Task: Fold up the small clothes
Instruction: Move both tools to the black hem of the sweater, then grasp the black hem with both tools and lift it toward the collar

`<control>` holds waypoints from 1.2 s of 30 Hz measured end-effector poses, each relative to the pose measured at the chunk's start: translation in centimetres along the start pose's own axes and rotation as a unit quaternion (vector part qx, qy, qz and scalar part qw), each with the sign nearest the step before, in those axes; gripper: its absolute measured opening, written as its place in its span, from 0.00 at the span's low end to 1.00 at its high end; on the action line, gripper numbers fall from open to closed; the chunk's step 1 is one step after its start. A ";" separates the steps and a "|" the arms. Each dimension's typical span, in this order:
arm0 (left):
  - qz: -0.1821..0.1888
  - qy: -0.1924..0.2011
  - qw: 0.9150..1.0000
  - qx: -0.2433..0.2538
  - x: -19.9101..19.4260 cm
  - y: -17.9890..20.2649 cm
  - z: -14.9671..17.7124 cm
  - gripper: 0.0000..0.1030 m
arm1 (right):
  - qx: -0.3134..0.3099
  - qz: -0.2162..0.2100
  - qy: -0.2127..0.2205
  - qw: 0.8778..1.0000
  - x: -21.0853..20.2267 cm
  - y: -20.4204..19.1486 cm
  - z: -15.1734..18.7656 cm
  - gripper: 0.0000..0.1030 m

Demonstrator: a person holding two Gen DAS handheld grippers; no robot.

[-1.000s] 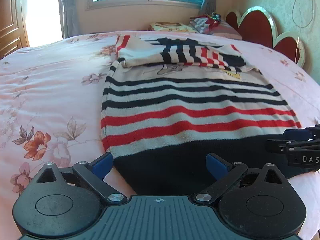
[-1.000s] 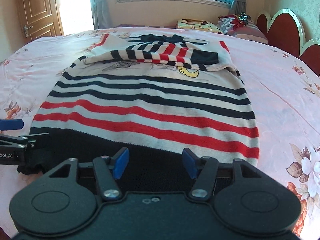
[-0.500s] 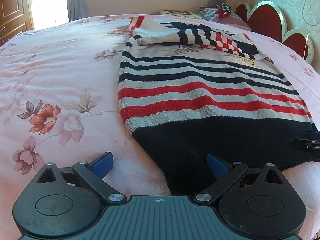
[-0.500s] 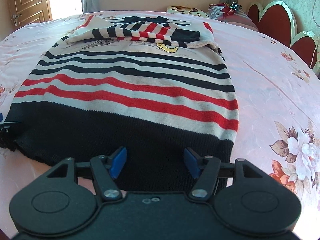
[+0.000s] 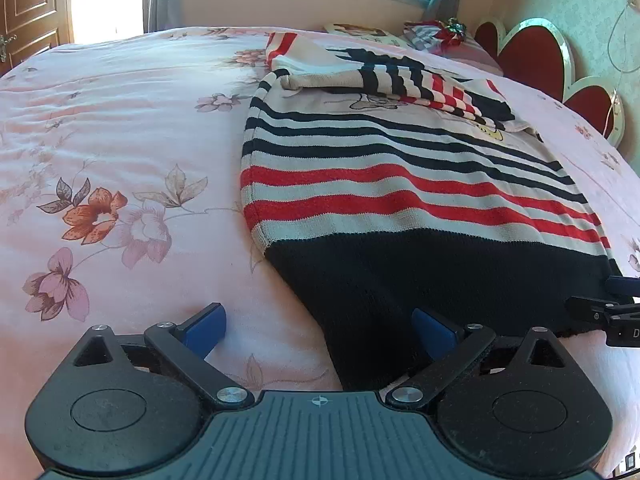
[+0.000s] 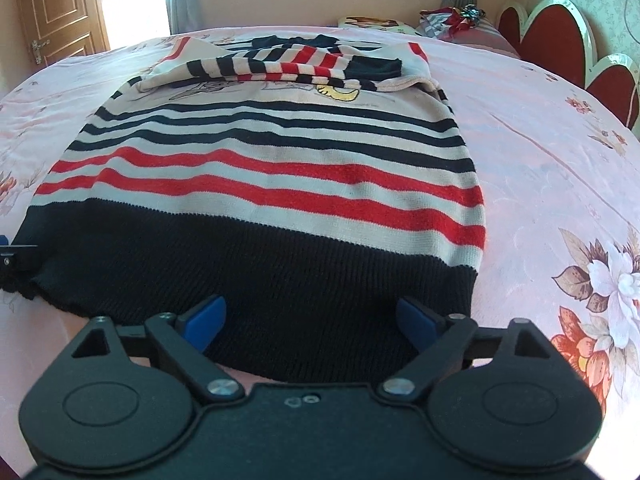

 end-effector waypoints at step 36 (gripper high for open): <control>0.040 -0.036 0.998 -0.027 1.0 0.9 -2.6 0.15 | 0.104 -0.046 -0.041 0.993 -1.1 5.3 -1.1 0.20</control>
Point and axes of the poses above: each gripper's, at about its wrist camera, not at the fingertips, and x roughly the way its jaws point, y to its right, z to its underside, the point moved 5 cm from there along x, roughly the way its jaws point, and after that the axes turned 5 degrees about -z, right-handed, at the moved point
